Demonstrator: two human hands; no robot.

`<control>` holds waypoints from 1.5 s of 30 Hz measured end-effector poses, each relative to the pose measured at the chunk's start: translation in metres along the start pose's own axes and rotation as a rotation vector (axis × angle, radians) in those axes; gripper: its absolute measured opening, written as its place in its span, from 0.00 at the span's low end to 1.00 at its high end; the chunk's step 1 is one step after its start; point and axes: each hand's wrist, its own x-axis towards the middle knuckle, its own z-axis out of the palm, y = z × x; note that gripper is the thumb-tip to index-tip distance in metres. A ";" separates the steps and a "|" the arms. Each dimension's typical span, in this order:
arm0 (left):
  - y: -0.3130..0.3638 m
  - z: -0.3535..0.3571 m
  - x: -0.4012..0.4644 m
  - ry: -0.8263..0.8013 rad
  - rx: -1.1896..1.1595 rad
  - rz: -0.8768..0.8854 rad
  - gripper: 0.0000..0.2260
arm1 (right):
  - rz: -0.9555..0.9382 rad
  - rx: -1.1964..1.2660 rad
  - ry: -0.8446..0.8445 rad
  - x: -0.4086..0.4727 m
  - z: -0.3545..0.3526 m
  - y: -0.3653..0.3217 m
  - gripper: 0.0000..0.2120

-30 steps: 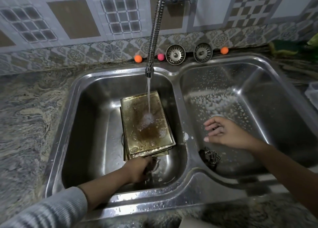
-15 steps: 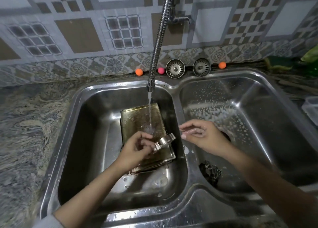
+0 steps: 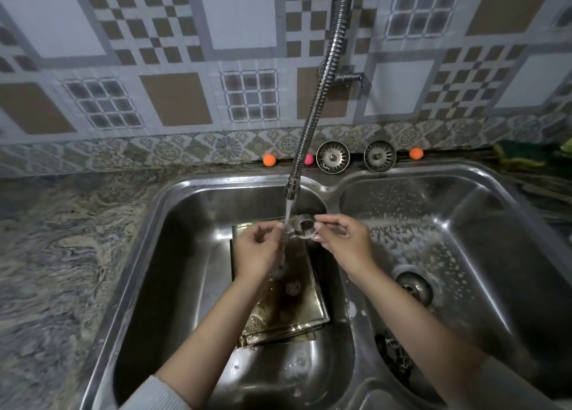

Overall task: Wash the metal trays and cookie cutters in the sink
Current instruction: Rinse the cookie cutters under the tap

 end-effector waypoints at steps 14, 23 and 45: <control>0.007 -0.004 0.015 -0.028 -0.099 -0.097 0.03 | 0.126 0.105 0.019 0.010 0.013 -0.005 0.04; 0.011 -0.030 0.017 0.005 -0.135 -0.100 0.05 | 0.172 0.133 -0.035 0.007 0.037 -0.009 0.05; 0.011 0.020 0.010 -0.159 -0.156 -0.104 0.03 | 0.187 0.198 0.112 0.010 -0.013 -0.005 0.06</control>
